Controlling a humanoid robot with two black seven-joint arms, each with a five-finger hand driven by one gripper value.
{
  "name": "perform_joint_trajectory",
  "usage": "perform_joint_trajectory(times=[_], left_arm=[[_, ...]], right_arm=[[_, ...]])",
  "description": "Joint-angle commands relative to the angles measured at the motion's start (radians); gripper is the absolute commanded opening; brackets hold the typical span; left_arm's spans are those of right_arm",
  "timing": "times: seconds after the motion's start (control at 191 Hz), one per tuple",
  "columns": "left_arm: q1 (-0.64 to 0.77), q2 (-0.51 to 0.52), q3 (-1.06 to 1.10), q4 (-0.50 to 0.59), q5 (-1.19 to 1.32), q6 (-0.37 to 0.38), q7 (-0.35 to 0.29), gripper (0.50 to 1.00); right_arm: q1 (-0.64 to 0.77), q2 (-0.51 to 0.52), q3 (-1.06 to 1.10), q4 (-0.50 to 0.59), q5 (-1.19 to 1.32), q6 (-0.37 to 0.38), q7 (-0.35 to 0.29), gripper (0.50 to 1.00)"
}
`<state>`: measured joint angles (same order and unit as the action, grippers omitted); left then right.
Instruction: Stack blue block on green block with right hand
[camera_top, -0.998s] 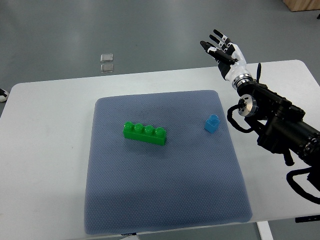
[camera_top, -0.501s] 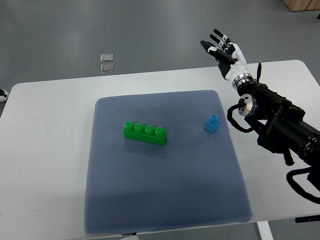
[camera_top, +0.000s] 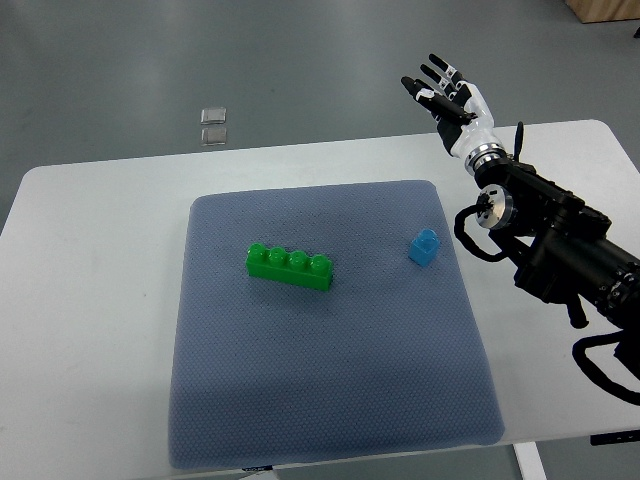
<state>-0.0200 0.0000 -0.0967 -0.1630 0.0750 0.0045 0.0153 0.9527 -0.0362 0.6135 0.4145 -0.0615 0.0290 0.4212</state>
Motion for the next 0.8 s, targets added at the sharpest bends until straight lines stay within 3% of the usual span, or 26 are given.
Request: perform_joint_trajectory(times=[0.0, 0.345, 0.548, 0.794], left_arm=[[0.0, 0.0, 0.0, 0.0, 0.0, 0.0, 0.0, 1.0], [0.0, 0.0, 0.0, 0.0, 0.0, 0.0, 0.0, 1.0], [0.0, 0.0, 0.0, 0.0, 0.0, 0.0, 0.0, 1.0], [0.0, 0.0, 0.0, 0.0, 0.0, 0.0, 0.0, 1.0]], right_arm=[[-0.009, -0.031, 0.0, 0.032, 0.008, -0.003, 0.005, 0.913], [0.024, -0.116, -0.052, 0.073, -0.043, -0.004, 0.005, 0.913], [0.047, -0.211, -0.098, 0.176, -0.164, 0.006, 0.007, 0.913], [0.075, -0.327, -0.201, 0.354, -0.515, 0.054, 0.004, 0.913]])
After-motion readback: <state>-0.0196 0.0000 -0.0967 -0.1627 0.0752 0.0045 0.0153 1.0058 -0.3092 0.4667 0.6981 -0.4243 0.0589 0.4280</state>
